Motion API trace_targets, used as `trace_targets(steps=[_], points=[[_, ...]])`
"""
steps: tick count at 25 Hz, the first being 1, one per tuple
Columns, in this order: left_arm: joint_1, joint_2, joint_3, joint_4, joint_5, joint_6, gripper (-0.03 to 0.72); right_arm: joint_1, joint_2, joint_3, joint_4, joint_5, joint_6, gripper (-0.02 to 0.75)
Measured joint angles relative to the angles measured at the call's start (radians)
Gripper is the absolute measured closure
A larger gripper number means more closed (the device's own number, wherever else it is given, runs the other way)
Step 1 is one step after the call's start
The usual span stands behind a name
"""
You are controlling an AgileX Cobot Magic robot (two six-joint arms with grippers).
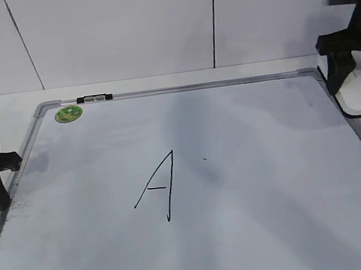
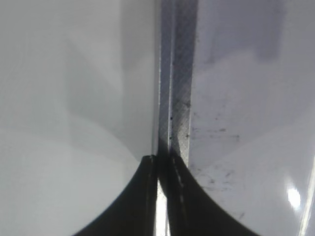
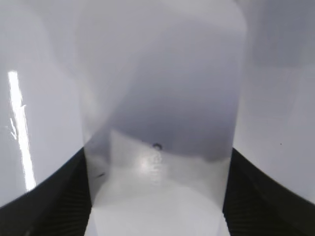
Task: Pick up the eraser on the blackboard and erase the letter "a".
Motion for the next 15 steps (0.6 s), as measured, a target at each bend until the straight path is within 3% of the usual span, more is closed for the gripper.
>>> trace_targets(steps=[15], points=[[0.000,0.000,0.000,0.000,0.000,0.000,0.674,0.000,0.100,0.033,0.001,-0.018,-0.005,0.181]])
